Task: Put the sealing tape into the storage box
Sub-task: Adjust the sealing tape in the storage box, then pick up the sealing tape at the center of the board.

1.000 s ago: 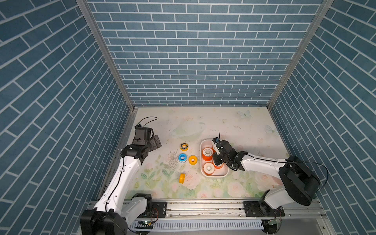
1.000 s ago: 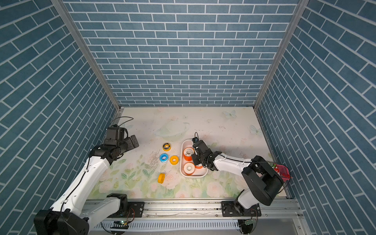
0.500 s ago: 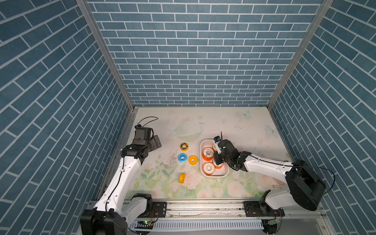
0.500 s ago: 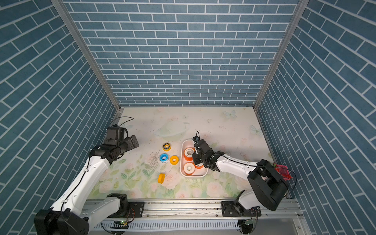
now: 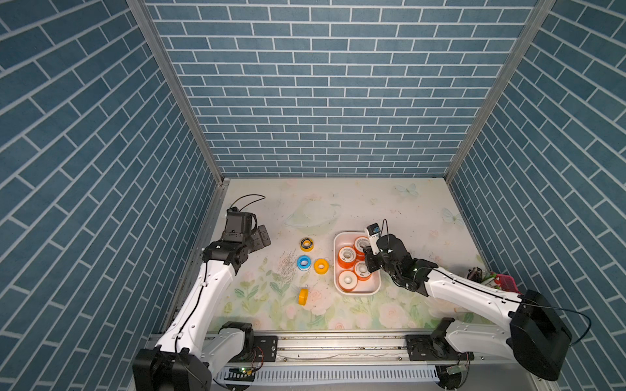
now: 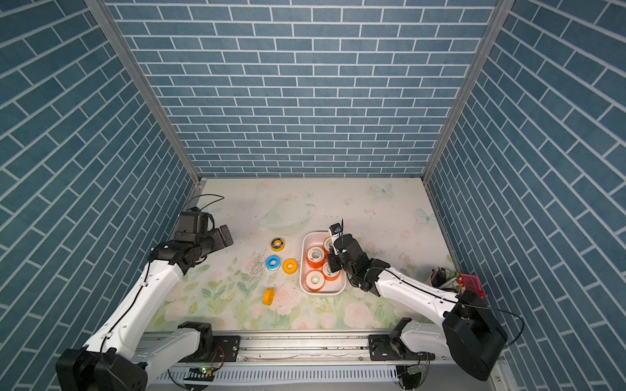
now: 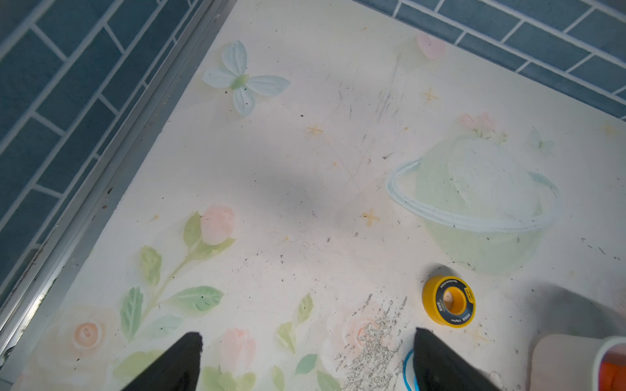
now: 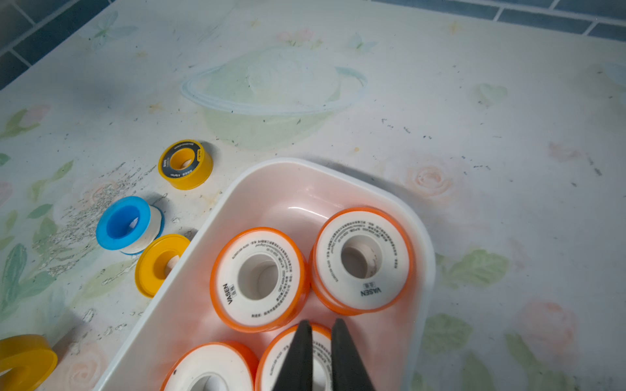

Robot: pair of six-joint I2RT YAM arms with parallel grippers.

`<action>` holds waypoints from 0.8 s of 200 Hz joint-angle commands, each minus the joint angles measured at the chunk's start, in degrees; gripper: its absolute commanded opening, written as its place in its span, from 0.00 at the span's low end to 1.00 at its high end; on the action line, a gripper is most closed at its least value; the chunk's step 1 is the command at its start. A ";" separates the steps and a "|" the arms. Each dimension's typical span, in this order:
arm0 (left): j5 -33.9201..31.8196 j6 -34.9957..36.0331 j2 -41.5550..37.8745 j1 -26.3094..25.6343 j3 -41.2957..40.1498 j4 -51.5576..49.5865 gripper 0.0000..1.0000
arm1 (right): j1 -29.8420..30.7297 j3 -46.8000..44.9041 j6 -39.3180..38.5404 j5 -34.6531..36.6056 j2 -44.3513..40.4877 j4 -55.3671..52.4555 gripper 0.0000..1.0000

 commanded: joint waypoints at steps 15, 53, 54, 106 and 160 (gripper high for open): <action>3.48 -3.15 0.90 -7.10 0.84 1.97 1.00 | -1.57 -5.47 -1.05 9.07 -7.64 5.19 0.22; -1.57 -7.42 10.56 -16.62 3.55 3.21 1.00 | -2.47 -11.99 0.73 13.64 -15.08 8.55 0.45; -1.55 -7.52 10.85 -16.72 3.57 3.35 1.00 | -2.47 -12.16 0.78 13.79 -15.22 8.59 0.46; -3.02 -9.89 26.70 -23.73 9.13 7.53 1.00 | -2.78 -16.57 1.88 17.59 -19.96 10.06 0.61; -1.23 -8.67 40.22 -23.97 14.55 10.24 1.00 | -3.00 -17.27 1.72 17.54 -19.86 10.57 0.64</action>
